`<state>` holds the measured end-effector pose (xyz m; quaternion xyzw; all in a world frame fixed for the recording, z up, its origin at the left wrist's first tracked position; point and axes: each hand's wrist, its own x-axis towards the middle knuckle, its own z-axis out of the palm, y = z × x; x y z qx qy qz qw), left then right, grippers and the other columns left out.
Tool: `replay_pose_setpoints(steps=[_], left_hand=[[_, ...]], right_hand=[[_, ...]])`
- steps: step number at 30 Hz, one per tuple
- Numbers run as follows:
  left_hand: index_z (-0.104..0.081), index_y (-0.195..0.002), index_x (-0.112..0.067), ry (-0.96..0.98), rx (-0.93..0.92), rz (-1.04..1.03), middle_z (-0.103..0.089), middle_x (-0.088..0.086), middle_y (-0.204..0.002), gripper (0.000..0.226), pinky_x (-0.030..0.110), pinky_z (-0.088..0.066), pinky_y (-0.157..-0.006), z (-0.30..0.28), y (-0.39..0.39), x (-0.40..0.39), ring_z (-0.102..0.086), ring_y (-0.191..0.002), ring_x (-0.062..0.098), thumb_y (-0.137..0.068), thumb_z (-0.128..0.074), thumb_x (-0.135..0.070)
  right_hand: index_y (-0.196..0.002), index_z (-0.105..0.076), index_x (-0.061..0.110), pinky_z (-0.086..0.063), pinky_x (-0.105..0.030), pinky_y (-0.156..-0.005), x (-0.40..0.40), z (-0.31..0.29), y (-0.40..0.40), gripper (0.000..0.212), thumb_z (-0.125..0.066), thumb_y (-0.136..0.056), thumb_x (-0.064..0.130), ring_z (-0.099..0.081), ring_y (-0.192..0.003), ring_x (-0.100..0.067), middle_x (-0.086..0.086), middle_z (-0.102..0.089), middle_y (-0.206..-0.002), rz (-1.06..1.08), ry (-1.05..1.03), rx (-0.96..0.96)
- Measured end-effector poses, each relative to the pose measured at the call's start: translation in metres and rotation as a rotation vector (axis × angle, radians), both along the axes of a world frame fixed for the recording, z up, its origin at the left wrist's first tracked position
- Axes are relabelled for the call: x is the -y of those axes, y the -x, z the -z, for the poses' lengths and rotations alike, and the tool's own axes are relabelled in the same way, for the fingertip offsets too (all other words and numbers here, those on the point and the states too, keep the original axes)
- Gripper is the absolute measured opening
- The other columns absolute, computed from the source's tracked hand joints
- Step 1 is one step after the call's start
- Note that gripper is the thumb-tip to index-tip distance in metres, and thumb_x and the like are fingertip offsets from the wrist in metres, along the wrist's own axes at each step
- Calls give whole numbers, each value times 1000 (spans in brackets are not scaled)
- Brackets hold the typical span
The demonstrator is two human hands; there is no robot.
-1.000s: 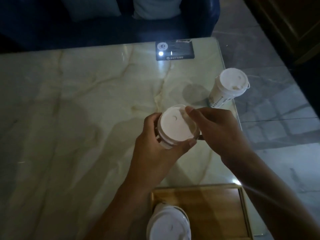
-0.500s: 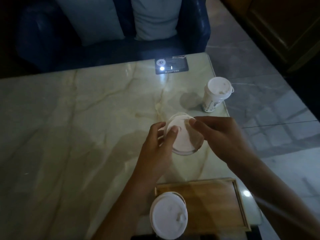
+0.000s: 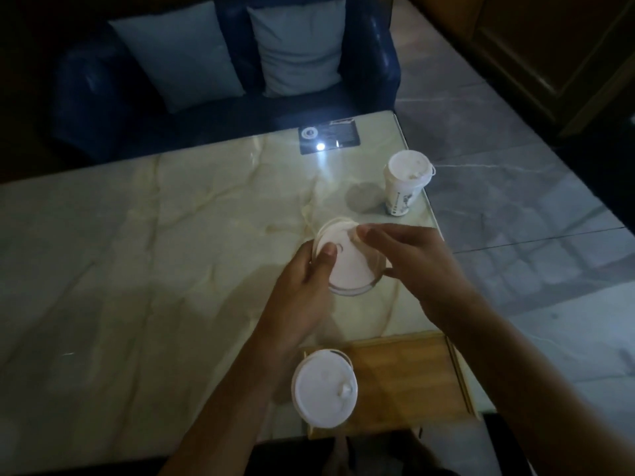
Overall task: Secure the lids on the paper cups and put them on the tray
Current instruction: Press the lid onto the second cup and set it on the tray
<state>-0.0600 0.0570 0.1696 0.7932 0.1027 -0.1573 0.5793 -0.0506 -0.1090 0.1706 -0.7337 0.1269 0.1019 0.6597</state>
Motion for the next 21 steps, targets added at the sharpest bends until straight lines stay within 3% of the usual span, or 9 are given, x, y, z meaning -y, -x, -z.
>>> replay_pose_setpoints(steps=[3,6,11,15,18,21], left_hand=[[-67,-92,-60,22,16,6,-74,-13,-113,19,50,-56,-101,-8,5,3,-71,-108,13,-88,-49,-62],[-67,-94,-62,2,53,36,-76,-17,-109,17,44,-58,-98,-13,10,7,-72,-104,6,-90,-50,-63],[-67,-99,-59,-11,88,107,-75,-28,-104,15,30,-58,-90,-19,22,15,-69,-96,-10,-96,-53,-59],[-66,-100,-57,-40,97,138,-73,-32,-100,13,14,-54,-77,-17,34,23,-67,-95,-13,-99,-53,-54],[-67,-114,-47,-62,102,146,-75,-27,-103,21,3,-50,-72,-8,46,29,-67,-97,-12,-100,-53,-53],[-65,-125,-43,-80,77,179,-75,-22,-109,30,6,-53,-75,-1,56,34,-67,-99,-11,-100,-52,-55]], right_hand=[[-131,-74,31,-61,-45,-99,9,-6,15,47,-73,-90,54,-76,-103,-8,8,-81,-114,-80,-19,-10],[-109,-75,45,-63,-52,-95,21,-7,31,21,-71,-93,57,-78,-99,-13,13,-84,-101,-158,42,25],[-93,-80,51,-60,-49,-97,38,-11,50,34,-60,-79,77,-78,-104,-9,16,-83,-104,-142,-4,29],[-81,-79,59,-61,-35,-89,40,-4,61,22,-60,-90,66,-78,-96,-3,23,-82,-94,-87,2,45],[-86,-81,56,-61,-26,-83,39,2,73,27,-59,-101,51,-80,-93,-5,18,-83,-94,-32,-13,81],[-89,-80,57,-62,-18,-77,42,7,86,23,-58,-97,56,-80,-94,-4,17,-83,-96,-2,-31,66]])
